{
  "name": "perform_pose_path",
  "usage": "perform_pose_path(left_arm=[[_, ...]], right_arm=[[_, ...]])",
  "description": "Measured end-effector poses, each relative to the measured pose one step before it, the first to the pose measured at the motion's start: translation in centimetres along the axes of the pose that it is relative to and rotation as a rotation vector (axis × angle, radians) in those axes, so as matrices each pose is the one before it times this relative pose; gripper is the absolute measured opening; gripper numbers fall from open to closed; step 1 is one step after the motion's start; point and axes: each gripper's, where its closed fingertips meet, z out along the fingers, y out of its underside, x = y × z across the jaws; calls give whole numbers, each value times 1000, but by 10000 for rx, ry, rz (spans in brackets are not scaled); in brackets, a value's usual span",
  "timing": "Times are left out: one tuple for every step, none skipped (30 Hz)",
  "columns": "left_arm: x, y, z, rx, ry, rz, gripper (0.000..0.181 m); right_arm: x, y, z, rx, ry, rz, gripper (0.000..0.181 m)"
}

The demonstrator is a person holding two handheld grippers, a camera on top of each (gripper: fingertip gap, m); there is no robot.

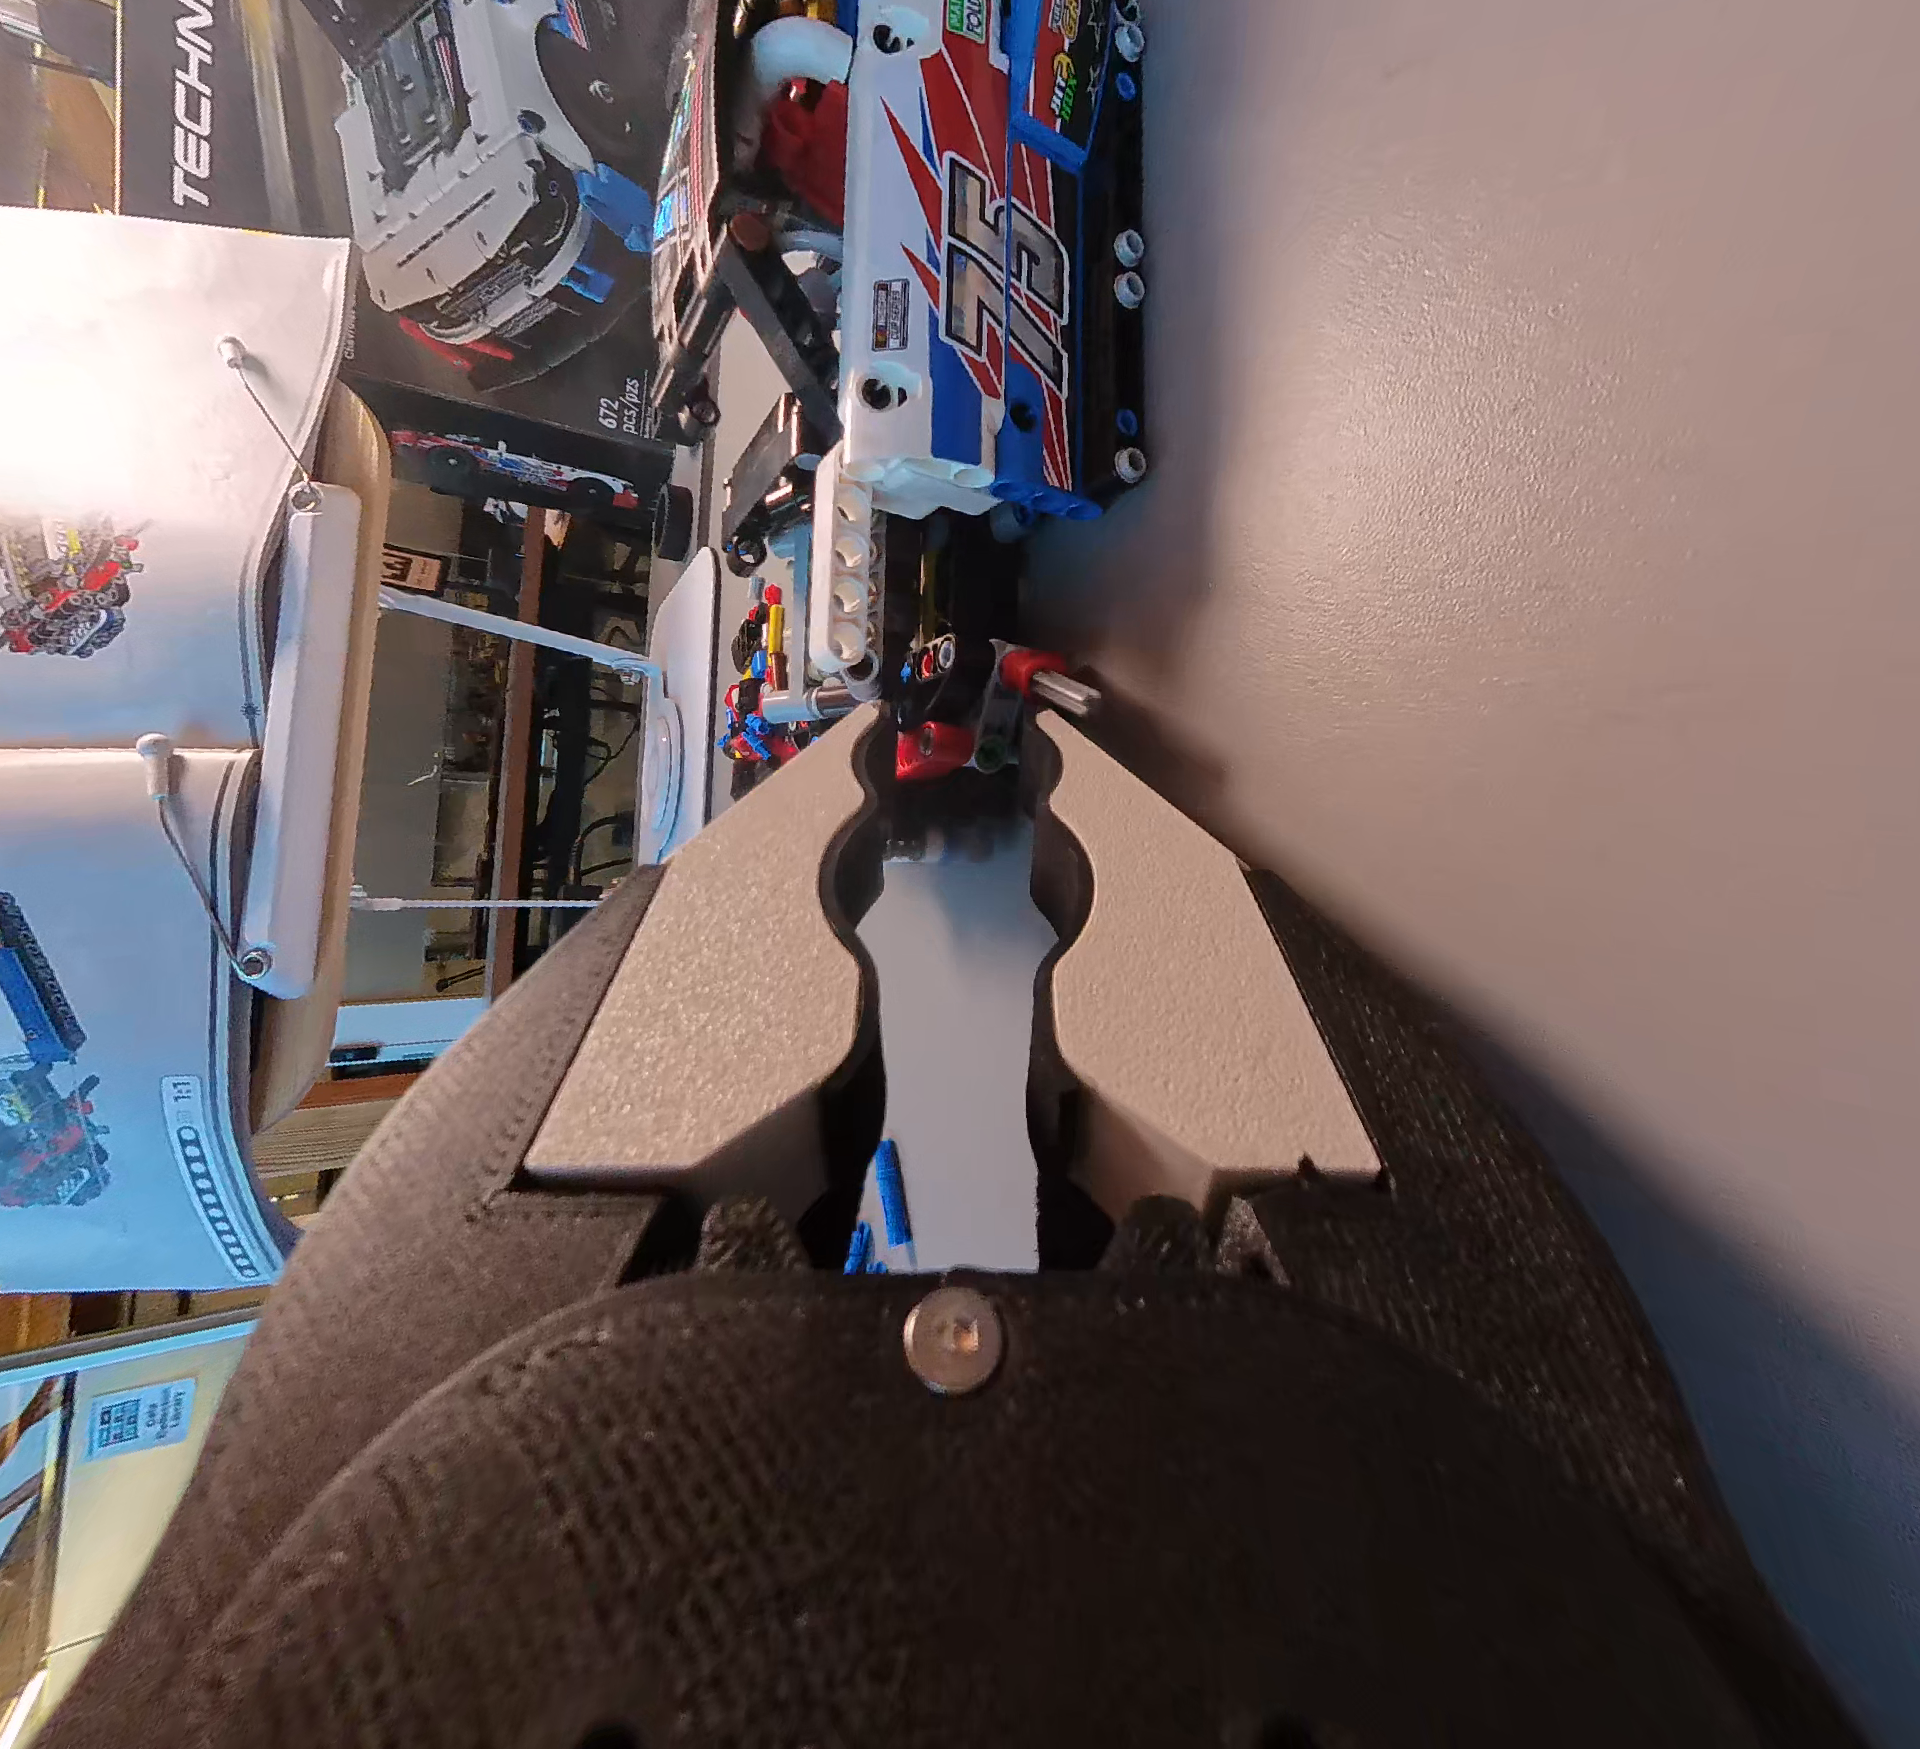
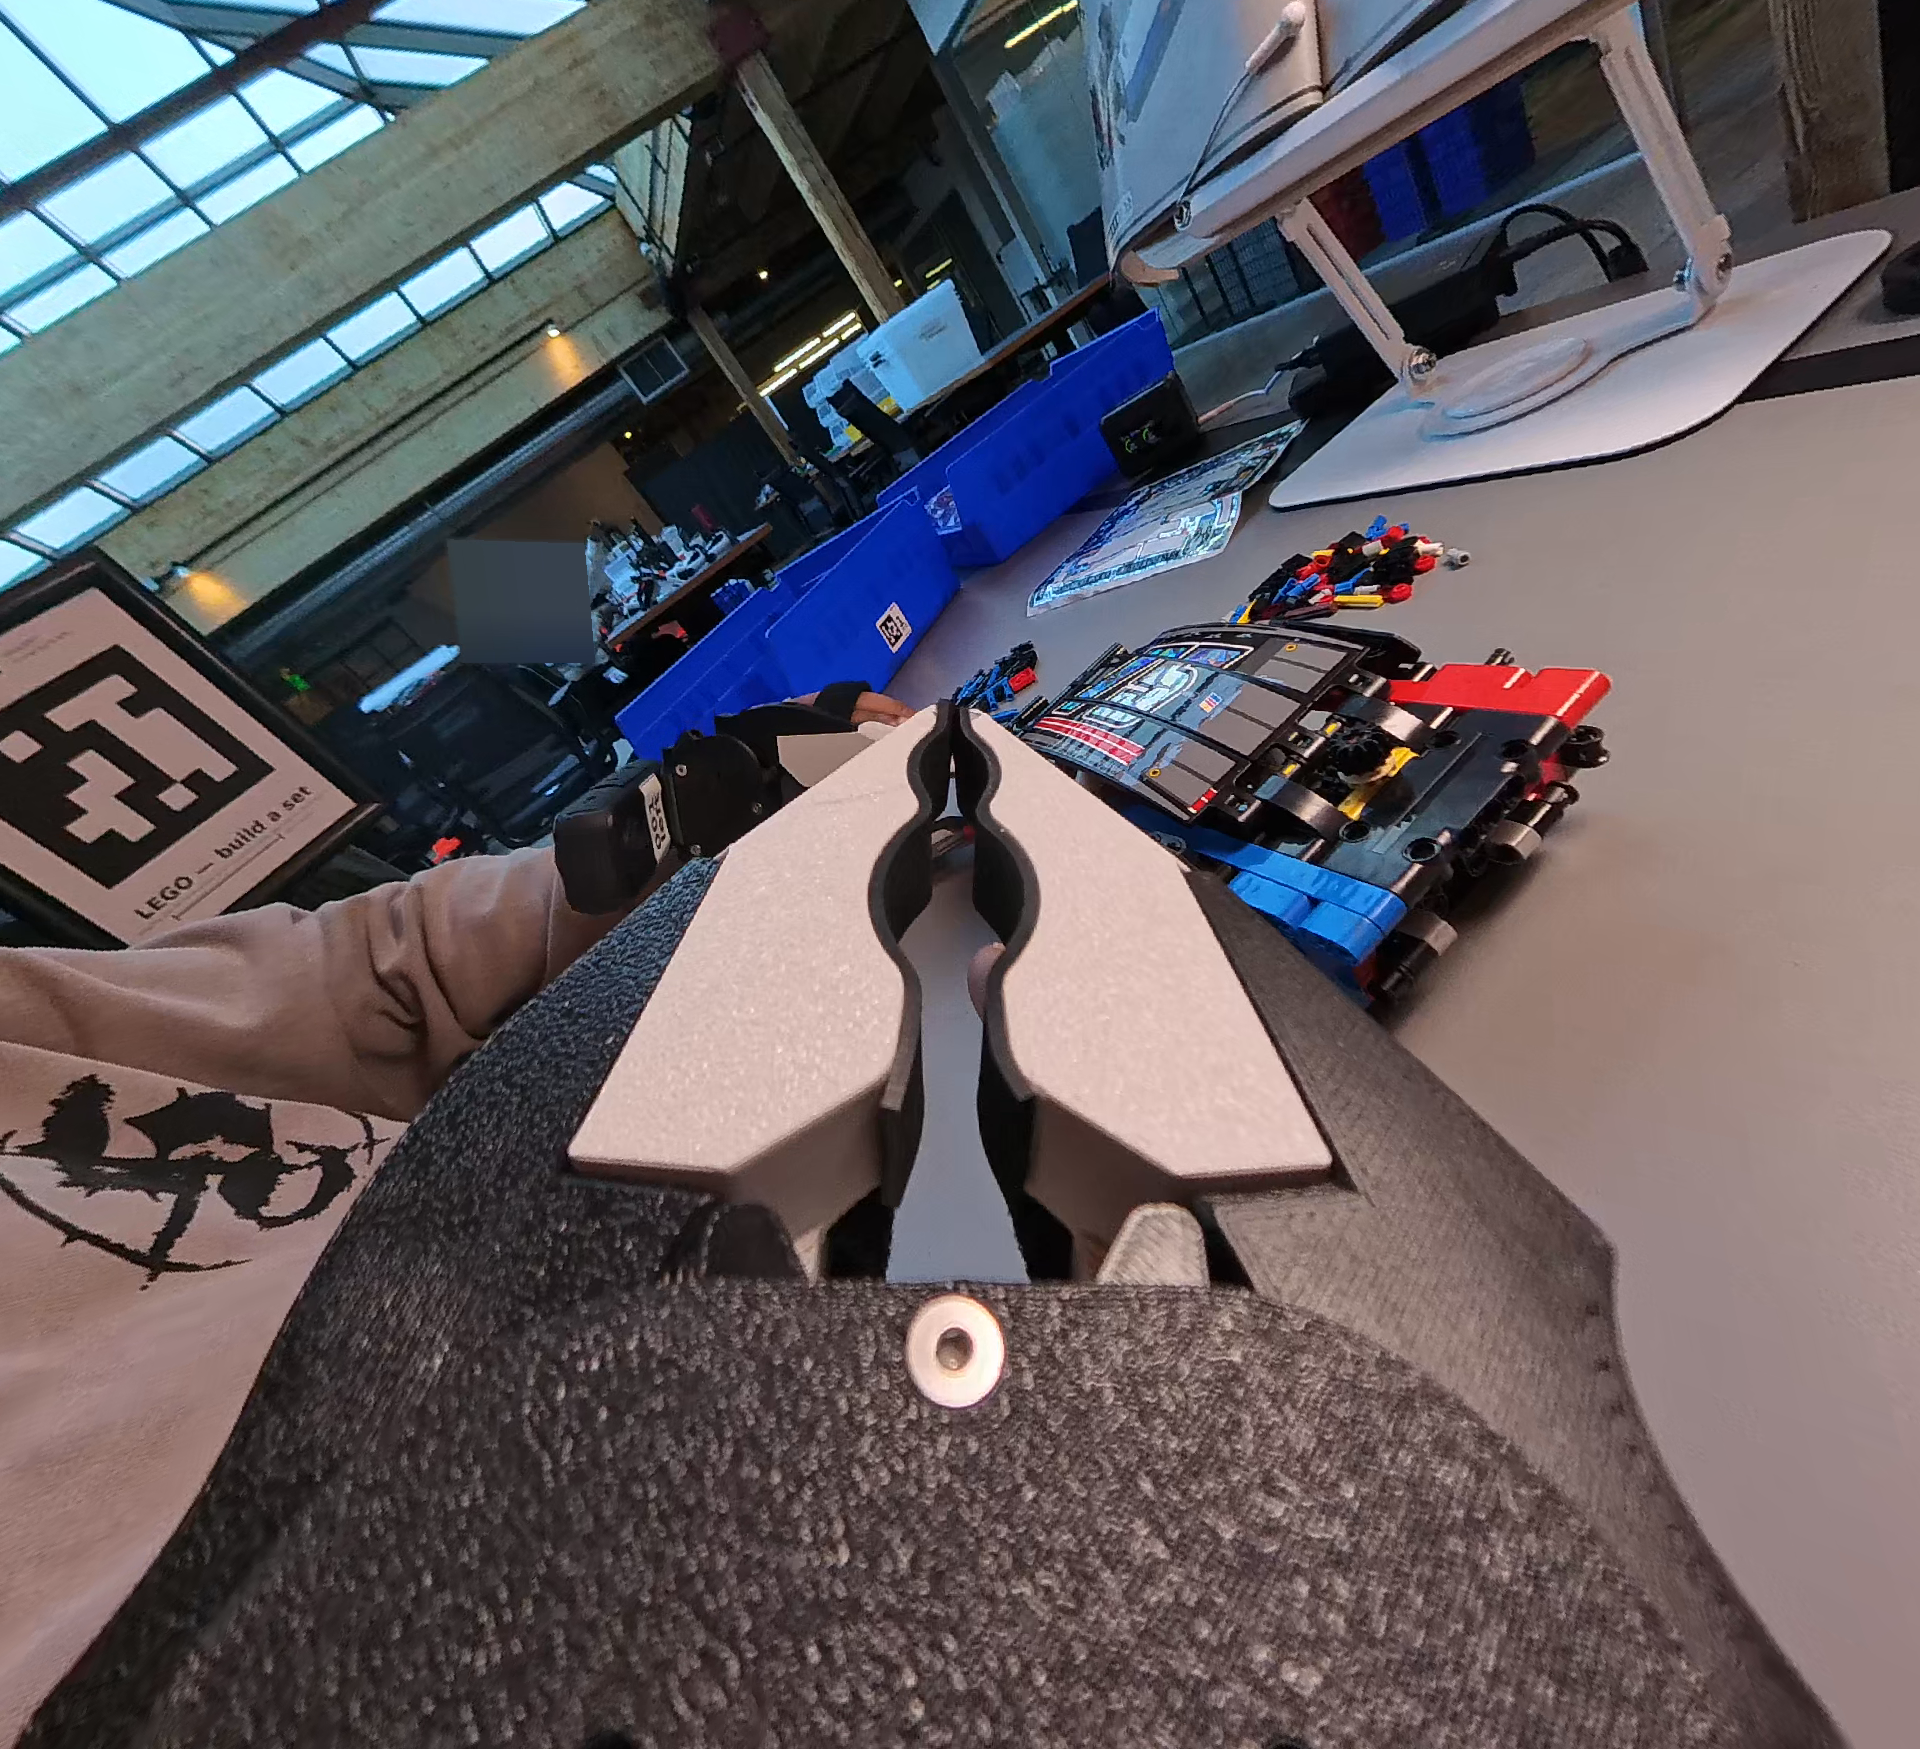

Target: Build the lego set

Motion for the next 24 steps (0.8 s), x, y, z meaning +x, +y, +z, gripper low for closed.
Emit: perform_pose_path(left_arm=[[-13, 94, 21, -53, -58, 135, 22], [-24, 61, 17, -29, -49, 99, 23], [-1, 10, -13, 3, 8, 36, 24], [4, -3, -8, 18, 45, 3, 26], [78, -6, 19, 36, 105, 63, 29], [20, -22, 4, 61, 75, 82, 30], [51, 4, 33, 51, 108, 7, 29], [110, 16, 71, 34, 174, -91, 26], [9, -34, 71, 55, 114, -101, 26], [-44, 12, 71, 9, 59, 2, 26], [-75, 59, 105, -42, -10, 90, 26], [-74, 68, 109, -57, -65, 157, 25], [-75, 47, 92, -47, -106, 212, 25], [-93, 40, 46, -44, -121, 238, 23], [-55, 6, 9, -28, -67, 149, 22], [-50, -66, -34, 20, -32, 37, 21], [-65, -124, -93, 74, -20, -22, 20], [-23, -152, -112, 74, 33, -68, 20], [1, -242, -149, 129, 52, -92, 19], [-37, -334, -202, 187, 38, -115, 19], [-99, -332, -224, 160, 23, -135, 19], [-129, -291, -211, 122, 32, -160, 18], [-101, -320, -234, 170, 75, -285, 18], [-91, -343, -253, 200, 90, -345, 18]], right_arm=[[-7, -1, -19, 1, -4, -2, 0], [-1, -3, -8, 2, -1, -3, 0], [-1, 2, -1, -2, -1, -2, 0], [-5, 10, 14, -8, -7, -2, 0], [18, 40, 19, -12, -2, 1, 0], [15, 56, 25, -17, -4, 11, 0], [41, 74, 39, -33, 0, 22, 0], [78, 96, 35, -36, 18, 19, 0], [82, 86, 35, -26, 24, 11, 0], [72, 67, 37, -22, 17, 17, 0], [51, 72, 35, -25, 5, 22, 0], [46, 67, 38, -24, 8, 17, 0], [49, 60, 23, -21, 15, 0, 0], [40, 38, 12, -12, 19, -10, 0], [9, 5, -8, 1, 8, -10, 0], [-13, -23, -17, 18, -7, -2, 0], [-32, -28, -15, 21, -17, 5, 0], [-38, -35, -9, 14, -17, 0, 0], [-45, -18, -18, 10, -17, -15, 0], [-62, -23, -5, 11, -23, -20, 0], [-75, -32, -15, 14, -33, -13, 0], [-104, -39, -20, 17, -41, -10, 0], [-93, -46, -21, 18, -42, -15, 0], [-131, -74, -24, 34, -50, -22, 0]])
